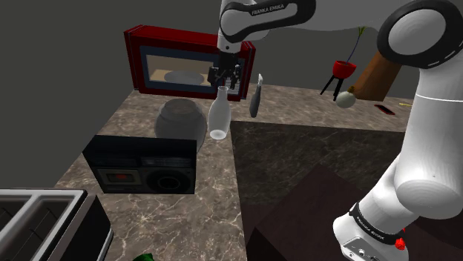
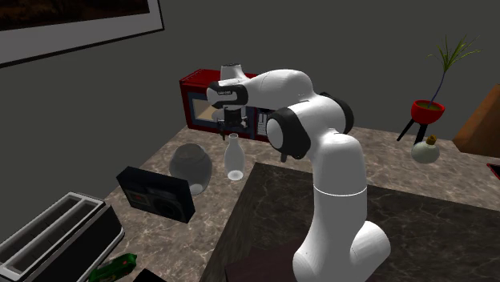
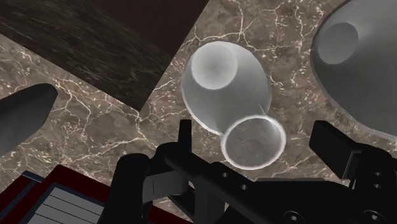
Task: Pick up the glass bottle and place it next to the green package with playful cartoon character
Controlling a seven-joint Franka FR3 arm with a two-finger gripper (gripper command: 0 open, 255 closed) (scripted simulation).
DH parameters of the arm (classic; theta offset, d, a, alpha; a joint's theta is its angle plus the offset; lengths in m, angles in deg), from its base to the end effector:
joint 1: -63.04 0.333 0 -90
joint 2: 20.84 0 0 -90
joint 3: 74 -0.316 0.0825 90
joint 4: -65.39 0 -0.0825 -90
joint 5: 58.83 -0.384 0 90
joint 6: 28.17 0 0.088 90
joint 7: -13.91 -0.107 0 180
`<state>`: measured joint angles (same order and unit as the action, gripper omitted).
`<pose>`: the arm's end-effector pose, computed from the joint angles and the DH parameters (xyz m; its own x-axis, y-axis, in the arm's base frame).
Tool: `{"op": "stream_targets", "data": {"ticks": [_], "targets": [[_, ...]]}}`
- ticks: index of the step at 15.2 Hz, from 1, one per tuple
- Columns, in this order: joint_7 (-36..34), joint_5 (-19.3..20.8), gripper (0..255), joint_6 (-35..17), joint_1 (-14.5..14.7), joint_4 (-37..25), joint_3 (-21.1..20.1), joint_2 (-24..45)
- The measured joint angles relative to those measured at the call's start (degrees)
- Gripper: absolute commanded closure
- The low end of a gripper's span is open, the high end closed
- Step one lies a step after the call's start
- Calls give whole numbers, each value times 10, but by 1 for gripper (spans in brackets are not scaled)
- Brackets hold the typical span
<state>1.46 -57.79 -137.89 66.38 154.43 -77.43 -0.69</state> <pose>0.6611 0.0724 0.4471 0.9953 -0.0967 0.0089 -0.0967 -0.9953 -0.0055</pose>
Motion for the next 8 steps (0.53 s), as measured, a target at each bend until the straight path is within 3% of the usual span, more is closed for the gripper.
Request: {"op": "stream_targets", "data": {"ticks": [8], "targets": [[0, 0, 0, -24, -1, 18, 0, 6]]}}
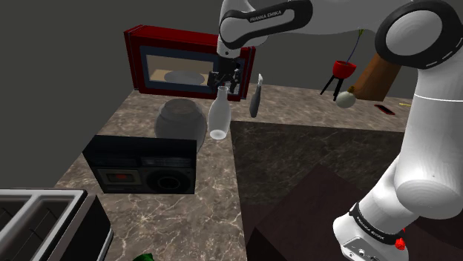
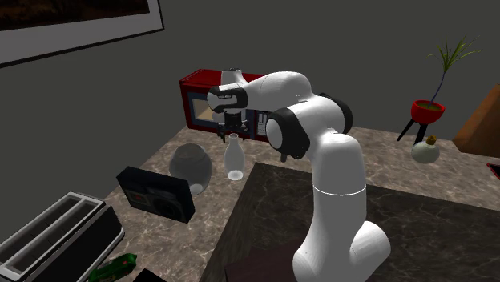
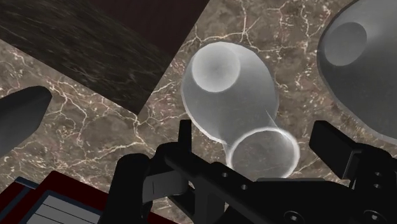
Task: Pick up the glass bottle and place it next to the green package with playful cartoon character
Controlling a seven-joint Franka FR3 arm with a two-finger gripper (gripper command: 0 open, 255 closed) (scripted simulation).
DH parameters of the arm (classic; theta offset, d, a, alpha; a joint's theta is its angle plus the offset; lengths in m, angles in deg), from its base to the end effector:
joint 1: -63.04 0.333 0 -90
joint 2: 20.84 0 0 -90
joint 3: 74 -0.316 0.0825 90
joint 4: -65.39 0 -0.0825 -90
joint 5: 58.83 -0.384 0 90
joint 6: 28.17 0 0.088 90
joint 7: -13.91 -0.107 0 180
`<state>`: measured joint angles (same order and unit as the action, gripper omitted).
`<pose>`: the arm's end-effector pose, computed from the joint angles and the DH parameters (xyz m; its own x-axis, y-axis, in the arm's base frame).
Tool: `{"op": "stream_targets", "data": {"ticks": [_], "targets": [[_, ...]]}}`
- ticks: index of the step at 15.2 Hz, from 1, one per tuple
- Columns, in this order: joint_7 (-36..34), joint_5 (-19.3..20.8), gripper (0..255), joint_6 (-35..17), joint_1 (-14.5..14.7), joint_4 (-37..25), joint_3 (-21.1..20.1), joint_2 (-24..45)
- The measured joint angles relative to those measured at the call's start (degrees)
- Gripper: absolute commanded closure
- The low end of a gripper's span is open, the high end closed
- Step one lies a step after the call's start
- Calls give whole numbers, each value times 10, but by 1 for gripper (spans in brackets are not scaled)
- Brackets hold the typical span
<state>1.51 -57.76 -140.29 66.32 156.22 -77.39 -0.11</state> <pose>0.6616 0.0715 0.4292 0.9953 -0.0969 0.0094 -0.0968 -0.9953 -0.0057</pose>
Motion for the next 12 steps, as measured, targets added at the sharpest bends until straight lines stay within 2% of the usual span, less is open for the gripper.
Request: {"op": "stream_targets", "data": {"ticks": [1, 2, 12], "targets": [[0, 0, 0, 0, 0, 0, 0, 0], [0, 0, 255, 0, 0, 0, 0, 0], [0, 0, 255, 0, 0, 0, 0, 0]]}}
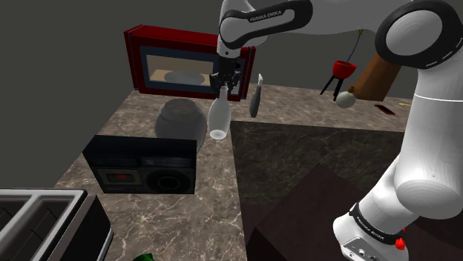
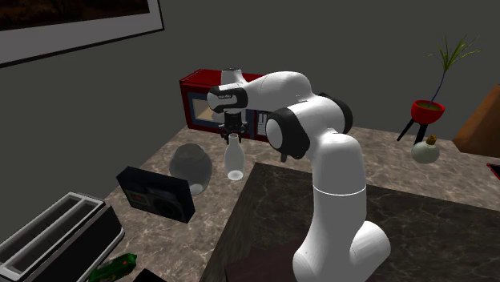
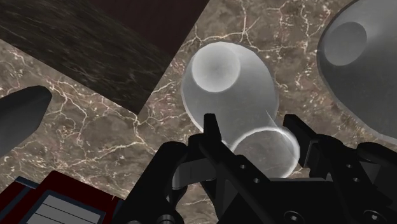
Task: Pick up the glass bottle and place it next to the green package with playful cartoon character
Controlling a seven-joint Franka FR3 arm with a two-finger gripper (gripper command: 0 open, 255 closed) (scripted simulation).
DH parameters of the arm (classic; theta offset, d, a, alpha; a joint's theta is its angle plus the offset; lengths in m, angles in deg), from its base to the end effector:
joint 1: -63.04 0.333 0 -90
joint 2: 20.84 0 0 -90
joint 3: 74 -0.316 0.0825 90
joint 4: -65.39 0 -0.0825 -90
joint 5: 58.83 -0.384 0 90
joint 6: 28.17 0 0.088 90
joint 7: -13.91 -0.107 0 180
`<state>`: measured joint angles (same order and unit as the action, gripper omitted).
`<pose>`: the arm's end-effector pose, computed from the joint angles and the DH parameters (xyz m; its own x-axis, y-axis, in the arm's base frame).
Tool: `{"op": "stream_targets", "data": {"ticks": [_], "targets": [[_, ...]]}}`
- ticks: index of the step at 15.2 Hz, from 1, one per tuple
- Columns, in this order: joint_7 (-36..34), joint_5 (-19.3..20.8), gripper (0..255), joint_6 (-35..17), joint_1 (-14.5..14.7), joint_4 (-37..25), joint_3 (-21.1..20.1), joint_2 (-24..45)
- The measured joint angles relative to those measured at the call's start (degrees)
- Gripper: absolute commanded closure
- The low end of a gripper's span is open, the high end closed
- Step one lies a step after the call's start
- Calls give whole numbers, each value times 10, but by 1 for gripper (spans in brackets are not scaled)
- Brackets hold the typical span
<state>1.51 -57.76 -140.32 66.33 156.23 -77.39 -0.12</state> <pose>0.6616 0.0717 0.4293 0.9953 -0.0967 0.0099 -0.0966 -0.9953 -0.0058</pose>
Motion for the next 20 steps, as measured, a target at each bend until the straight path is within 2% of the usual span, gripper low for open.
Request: {"op": "stream_targets", "data": {"ticks": [14, 20], "targets": [[1, -1, 255, 93, 0, -79, -1, -14], [0, -1, 255, 143, 1, -135, -1, -7]]}}
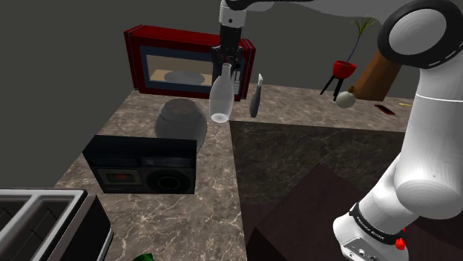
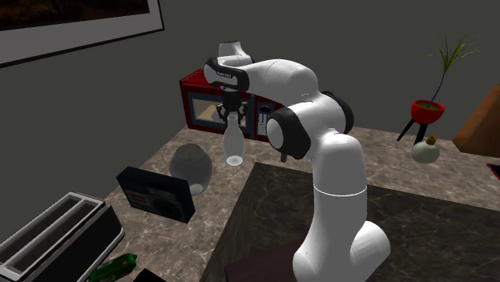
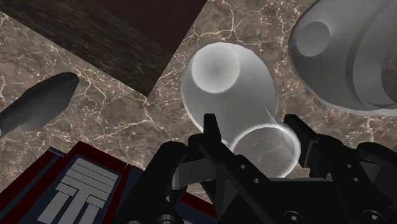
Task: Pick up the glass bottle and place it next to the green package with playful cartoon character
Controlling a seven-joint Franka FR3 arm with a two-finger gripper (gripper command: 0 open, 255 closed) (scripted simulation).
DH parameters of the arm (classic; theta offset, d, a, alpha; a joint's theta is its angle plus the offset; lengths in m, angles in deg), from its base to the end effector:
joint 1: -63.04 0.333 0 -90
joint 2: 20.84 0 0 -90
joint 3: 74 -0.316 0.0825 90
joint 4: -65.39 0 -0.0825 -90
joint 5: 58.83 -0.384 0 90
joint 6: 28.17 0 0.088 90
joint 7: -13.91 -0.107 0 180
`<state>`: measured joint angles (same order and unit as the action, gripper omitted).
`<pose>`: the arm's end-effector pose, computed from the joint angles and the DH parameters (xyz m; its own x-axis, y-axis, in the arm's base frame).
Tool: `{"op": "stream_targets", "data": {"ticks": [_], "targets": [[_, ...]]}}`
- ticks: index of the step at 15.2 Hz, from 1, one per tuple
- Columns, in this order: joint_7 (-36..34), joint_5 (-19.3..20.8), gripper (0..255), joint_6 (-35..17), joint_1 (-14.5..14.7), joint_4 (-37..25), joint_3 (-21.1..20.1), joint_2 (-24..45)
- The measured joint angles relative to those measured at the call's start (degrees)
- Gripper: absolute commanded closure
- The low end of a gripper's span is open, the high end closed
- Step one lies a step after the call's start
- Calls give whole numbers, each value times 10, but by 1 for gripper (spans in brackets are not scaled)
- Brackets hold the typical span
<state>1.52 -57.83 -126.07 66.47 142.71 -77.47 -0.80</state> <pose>0.6622 0.0719 0.5284 0.9952 -0.0971 0.0091 -0.0971 -0.9953 -0.0055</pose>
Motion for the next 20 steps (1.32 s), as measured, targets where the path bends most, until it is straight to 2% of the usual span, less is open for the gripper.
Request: {"op": "stream_targets", "data": {"ticks": [5, 15, 20], "targets": [[0, 0, 255, 41, 1, -48, 0, 7], [-77, -2, 255, 60, 47, 59, -30, -118], [-127, -5, 255, 85, 75, 80, -52, -165]]}}
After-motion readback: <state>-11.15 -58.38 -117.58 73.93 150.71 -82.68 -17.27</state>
